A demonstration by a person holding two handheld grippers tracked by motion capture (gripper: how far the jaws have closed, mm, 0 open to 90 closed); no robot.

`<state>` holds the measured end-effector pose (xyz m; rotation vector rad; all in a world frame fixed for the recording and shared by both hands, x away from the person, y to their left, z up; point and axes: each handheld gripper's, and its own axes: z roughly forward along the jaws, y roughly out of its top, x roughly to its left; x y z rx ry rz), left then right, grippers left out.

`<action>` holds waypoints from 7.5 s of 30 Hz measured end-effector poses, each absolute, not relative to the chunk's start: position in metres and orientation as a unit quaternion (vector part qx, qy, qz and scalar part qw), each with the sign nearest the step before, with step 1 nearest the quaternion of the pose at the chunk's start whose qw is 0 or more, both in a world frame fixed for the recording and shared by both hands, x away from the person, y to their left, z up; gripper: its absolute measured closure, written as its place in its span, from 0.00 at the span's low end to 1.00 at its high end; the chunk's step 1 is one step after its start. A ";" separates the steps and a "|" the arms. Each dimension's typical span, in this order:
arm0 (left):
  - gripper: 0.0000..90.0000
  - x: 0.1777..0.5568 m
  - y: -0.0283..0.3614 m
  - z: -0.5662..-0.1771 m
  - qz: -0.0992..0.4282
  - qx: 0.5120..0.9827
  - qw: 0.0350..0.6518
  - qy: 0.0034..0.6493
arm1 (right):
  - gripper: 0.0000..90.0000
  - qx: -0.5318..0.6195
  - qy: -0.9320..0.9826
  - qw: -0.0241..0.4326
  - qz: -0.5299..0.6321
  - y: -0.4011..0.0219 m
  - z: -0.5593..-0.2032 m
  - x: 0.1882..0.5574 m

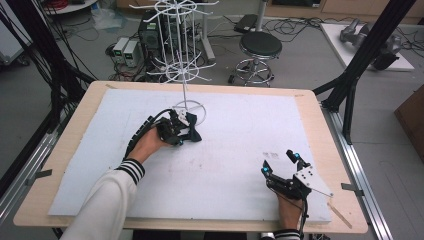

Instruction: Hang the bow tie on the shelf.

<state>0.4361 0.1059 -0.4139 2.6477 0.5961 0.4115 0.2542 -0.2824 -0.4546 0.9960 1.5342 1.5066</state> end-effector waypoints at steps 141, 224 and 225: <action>0.98 0.403 0.129 -0.279 0.303 0.753 0.530 0.245 | 0.11 0.391 0.599 0.377 0.589 -0.282 -0.455 0.253; 0.09 0.272 0.301 -0.456 0.332 0.614 0.645 0.311 | 0.11 0.387 0.595 0.381 0.593 -0.282 -0.455 0.252; 0.09 0.272 0.300 -0.455 0.336 0.613 0.645 0.309 | 0.11 0.386 0.595 0.381 0.594 -0.282 -0.455 0.252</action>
